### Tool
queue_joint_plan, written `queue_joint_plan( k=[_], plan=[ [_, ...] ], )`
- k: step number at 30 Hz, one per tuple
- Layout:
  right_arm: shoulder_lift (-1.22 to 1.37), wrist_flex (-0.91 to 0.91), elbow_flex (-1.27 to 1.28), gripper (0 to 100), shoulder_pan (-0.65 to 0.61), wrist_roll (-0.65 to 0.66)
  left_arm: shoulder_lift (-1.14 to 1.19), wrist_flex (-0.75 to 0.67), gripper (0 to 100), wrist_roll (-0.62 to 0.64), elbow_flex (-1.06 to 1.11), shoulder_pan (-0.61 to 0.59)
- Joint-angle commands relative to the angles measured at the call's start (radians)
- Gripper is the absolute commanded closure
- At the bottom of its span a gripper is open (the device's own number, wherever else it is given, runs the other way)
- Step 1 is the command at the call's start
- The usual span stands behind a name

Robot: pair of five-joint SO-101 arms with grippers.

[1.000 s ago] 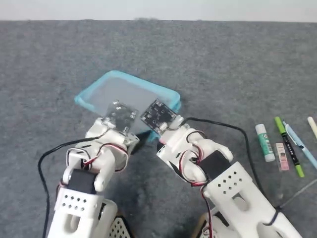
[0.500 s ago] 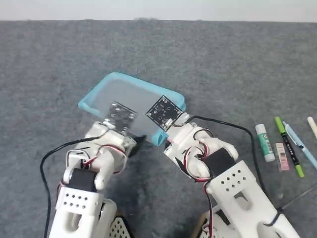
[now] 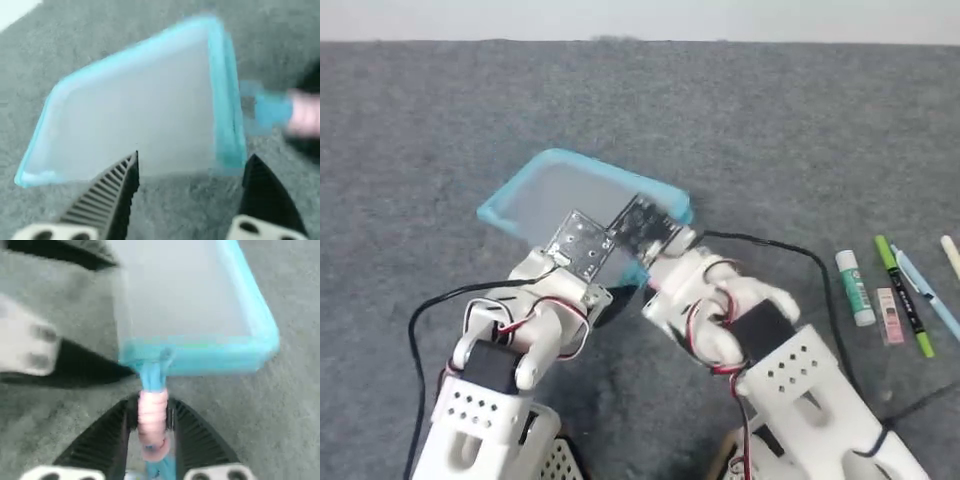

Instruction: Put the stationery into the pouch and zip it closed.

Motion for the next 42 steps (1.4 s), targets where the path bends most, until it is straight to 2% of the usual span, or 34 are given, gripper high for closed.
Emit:
queue_joint_plan(
  k=[1, 5, 11, 18, 31, 38, 42],
  plan=[
    [-0.042, 0.012, -0.064, 99.2, -0.036, -0.006, 0.008, -0.087, 68, 0.026, -0.008, 0.000],
    [-0.042, 0.025, -0.069, 99.2, -0.036, -0.006, 0.008, -0.107, 68, 0.018, 0.010, -0.008],
    [-0.087, 0.053, -0.078, 99.2, -0.033, 0.012, 0.008, -0.152, 68, 0.000, 0.041, -0.081],
    [-0.114, 0.090, -0.075, 99.2, 0.085, 0.029, 0.008, -0.184, 68, -0.026, 0.050, -0.215],
    [-0.113, 0.081, 0.003, 99.2, 0.108, 0.066, 0.008, -0.235, 68, -0.002, 0.051, -0.344],
    [-0.113, 0.085, 0.000, 99.2, 0.153, 0.084, 0.008, -0.235, 68, -0.002, 0.056, -0.341],
    [-0.119, 0.090, -0.020, 99.2, 0.067, 0.060, 0.008, -0.235, 68, 0.000, 0.076, -0.249]
  ],
)
